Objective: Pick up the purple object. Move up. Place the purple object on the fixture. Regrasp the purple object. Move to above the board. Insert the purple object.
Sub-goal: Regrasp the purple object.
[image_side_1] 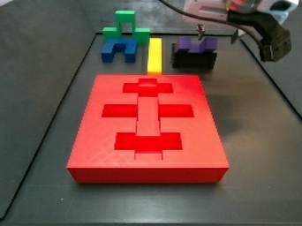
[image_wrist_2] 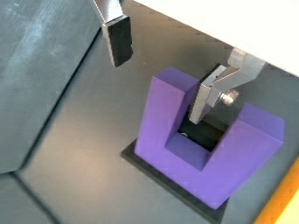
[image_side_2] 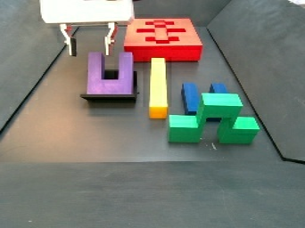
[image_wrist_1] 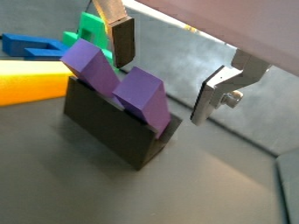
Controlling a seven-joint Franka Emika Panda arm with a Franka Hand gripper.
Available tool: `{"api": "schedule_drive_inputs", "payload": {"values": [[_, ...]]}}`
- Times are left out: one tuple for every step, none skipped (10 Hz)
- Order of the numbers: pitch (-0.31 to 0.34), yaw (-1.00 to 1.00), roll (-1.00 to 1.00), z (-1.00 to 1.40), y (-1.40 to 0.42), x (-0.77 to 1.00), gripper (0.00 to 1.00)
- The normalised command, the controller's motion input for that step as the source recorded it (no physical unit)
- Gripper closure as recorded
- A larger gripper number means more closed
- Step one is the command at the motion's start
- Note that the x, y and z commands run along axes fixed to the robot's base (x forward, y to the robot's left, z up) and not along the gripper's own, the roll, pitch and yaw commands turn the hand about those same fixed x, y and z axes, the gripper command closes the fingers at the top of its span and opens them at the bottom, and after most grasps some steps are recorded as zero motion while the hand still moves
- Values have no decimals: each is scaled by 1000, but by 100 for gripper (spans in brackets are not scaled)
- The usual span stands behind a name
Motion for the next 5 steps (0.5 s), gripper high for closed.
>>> {"api": "schedule_drive_inputs", "payload": {"values": [[6,140,986,-91,-60,157,0],[0,211,897,-80,-51,74,0],[0,249,869,-94,-26,0,0],[0,269,857,-126,-17,0,0],[0,266,800,-180,-29,0,0]]}}
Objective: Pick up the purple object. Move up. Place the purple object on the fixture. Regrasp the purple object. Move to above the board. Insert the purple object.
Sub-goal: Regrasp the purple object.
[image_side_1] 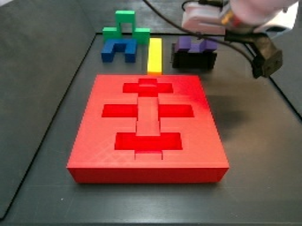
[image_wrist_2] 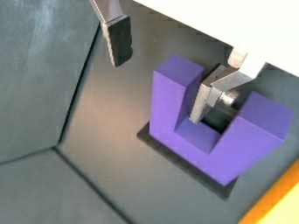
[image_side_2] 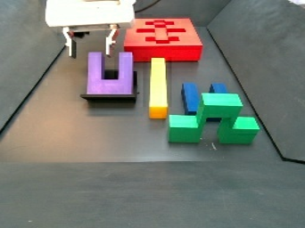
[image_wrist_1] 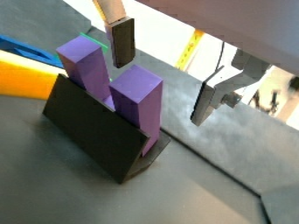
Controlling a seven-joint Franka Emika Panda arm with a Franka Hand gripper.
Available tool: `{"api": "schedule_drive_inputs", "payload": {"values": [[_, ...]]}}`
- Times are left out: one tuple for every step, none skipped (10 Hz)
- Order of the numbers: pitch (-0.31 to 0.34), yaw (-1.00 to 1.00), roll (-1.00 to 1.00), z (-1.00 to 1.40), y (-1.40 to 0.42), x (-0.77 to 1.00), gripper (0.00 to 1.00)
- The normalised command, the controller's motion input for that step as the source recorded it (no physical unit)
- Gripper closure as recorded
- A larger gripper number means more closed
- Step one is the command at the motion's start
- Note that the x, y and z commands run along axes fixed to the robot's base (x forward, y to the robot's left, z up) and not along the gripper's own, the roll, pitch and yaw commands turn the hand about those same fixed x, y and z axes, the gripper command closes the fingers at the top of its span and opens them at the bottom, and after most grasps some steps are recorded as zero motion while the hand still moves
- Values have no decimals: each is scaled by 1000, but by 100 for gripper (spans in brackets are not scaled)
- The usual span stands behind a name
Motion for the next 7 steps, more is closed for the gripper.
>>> {"api": "schedule_drive_inputs", "payload": {"values": [[0,194,391,-200,-57,0,0],[-14,106,0,-129,-63,0,0],[-51,117,-91,-49,-11,0,0],[-211,100,-291,-51,0,6,0],[-326,106,-303,-29,0,0,0],[-311,140,-174,-11,0,0,0],[-157,89,0,0,0,0,0]]}}
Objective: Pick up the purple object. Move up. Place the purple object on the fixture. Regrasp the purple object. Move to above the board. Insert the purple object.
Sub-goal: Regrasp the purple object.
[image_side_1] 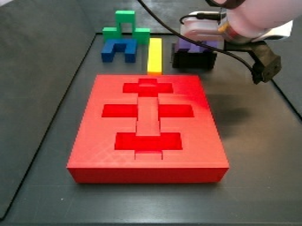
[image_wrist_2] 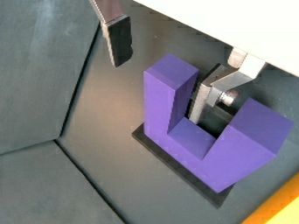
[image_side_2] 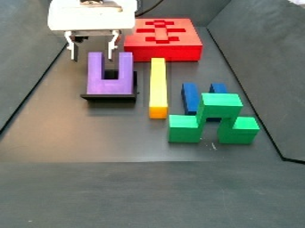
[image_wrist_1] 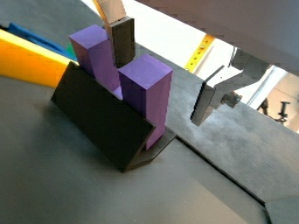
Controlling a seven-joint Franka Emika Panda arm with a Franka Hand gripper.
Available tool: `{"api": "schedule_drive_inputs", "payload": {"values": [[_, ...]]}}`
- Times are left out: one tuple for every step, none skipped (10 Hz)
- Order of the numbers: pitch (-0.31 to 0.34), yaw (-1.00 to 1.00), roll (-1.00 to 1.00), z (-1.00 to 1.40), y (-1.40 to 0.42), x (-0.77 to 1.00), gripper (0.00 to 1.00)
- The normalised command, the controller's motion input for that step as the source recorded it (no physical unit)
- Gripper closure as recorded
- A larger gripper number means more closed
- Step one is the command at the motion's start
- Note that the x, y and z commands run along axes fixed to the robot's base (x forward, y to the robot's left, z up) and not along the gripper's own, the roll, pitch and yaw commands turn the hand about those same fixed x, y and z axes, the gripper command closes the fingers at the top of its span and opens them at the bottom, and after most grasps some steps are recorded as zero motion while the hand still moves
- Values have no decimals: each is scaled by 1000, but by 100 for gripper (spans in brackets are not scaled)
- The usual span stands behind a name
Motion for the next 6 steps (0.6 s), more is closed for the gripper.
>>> {"api": "schedule_drive_inputs", "payload": {"values": [[-214,103,0,-46,0,0,0],[-280,149,-63,-86,0,0,0],[-280,160,-3,-157,0,0,0],[-186,134,0,-97,0,0,0],[-114,100,0,-26,0,0,0],[-54,37,0,0,0,0,0]]}}
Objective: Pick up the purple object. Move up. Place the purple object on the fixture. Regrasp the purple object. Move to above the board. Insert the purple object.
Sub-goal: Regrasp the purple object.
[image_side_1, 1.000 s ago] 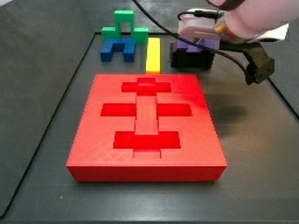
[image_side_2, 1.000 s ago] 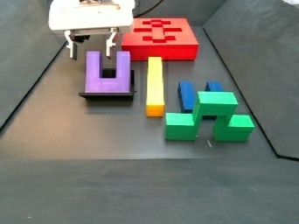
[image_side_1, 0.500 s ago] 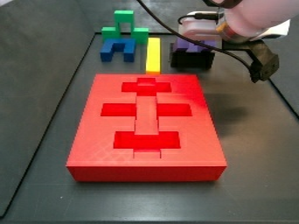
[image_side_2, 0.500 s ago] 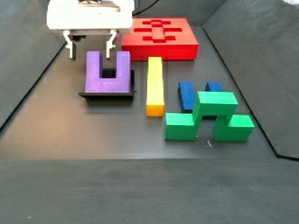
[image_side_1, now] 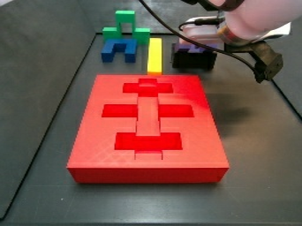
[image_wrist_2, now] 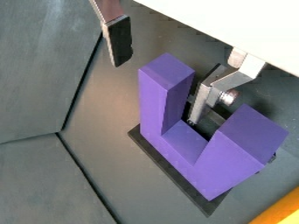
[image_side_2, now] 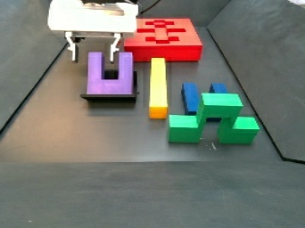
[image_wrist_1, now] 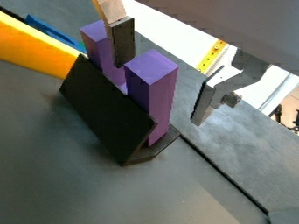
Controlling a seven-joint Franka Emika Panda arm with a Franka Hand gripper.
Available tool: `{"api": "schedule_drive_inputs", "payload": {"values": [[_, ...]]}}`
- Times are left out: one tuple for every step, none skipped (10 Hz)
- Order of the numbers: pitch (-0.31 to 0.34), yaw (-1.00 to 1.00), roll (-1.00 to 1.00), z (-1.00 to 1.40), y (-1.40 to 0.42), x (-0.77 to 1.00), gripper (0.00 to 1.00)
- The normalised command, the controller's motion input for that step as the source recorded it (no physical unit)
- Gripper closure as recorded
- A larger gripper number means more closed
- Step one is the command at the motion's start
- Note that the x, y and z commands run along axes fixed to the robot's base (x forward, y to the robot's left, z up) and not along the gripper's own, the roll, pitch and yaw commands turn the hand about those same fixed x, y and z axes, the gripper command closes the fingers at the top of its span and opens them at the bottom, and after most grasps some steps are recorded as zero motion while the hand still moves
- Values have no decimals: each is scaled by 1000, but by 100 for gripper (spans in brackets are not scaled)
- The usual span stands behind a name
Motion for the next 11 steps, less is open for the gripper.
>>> {"api": "schedule_drive_inputs", "payload": {"values": [[-40,14,0,-31,0,-20,0],[0,20,0,-63,0,0,0],[0,11,0,-51,0,0,0],[0,17,0,0,0,0,0],[0,0,0,0,0,0,0],[0,0,0,0,0,0,100],[0,0,0,0,0,0,100],[0,0,0,0,0,0,100],[0,0,0,0,0,0,100],[0,0,0,0,0,0,100],[0,0,0,0,0,0,100]]}}
